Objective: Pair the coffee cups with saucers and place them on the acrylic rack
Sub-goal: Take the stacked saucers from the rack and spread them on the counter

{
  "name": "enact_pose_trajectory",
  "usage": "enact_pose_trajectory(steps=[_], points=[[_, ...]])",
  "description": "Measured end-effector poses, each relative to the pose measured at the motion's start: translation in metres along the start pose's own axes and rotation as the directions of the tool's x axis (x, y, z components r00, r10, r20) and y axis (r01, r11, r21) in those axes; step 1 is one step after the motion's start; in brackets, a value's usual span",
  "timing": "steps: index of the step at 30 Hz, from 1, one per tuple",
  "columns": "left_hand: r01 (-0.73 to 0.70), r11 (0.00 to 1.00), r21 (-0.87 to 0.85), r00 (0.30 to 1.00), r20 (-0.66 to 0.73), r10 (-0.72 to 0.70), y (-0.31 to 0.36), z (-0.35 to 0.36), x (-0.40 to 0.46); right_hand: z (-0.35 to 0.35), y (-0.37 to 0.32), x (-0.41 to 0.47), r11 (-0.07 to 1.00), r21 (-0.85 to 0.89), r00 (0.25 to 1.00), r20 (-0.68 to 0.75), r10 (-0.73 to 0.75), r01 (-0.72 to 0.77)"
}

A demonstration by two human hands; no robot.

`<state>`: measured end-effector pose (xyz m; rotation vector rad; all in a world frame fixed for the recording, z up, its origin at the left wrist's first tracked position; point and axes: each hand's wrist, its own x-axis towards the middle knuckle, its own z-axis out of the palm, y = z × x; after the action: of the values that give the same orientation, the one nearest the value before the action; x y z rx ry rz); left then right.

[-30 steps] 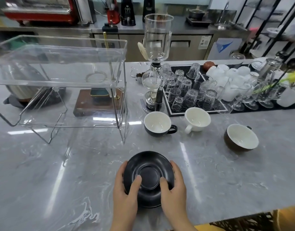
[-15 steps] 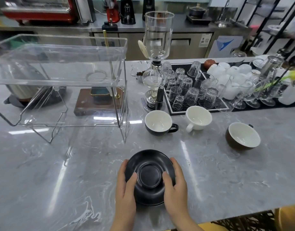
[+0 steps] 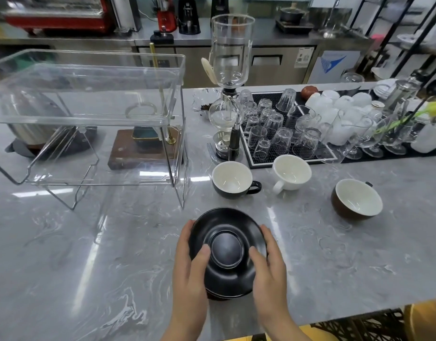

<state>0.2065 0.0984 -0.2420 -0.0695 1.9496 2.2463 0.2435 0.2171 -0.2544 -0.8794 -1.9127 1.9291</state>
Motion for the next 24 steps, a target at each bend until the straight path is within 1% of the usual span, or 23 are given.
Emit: enact_pose_trajectory(steps=[3, 7, 14, 17, 24], points=[[-0.027, 0.999, 0.027, 0.999, 0.018, 0.026, 0.003, 0.017, -0.001, -0.017, -0.011, 0.005, 0.998, 0.053, 0.999, -0.042, -0.019, 0.022], [-0.021, 1.0, 0.018, 0.998, 0.055, 0.02, 0.0, 0.048, -0.003, -0.046, -0.02, 0.015, 0.998, 0.002, 0.992, -0.106, -0.064, 0.065], [0.015, 0.999, 0.047, 0.998, 0.067, -0.018, -0.019, 0.111, -0.014, -0.109, -0.014, 0.04, 0.998, -0.07, 0.99, -0.143, -0.01, 0.0], [0.034, 0.997, 0.066, 0.998, 0.048, -0.037, -0.033, 0.137, -0.022, -0.136, -0.005, 0.051, 0.994, -0.105, 0.992, -0.124, 0.022, -0.035], [0.072, 0.991, 0.114, 0.997, -0.048, -0.067, -0.06, 0.161, -0.033, -0.162, 0.018, 0.068, 0.978, -0.196, 0.997, -0.047, 0.058, -0.066]])
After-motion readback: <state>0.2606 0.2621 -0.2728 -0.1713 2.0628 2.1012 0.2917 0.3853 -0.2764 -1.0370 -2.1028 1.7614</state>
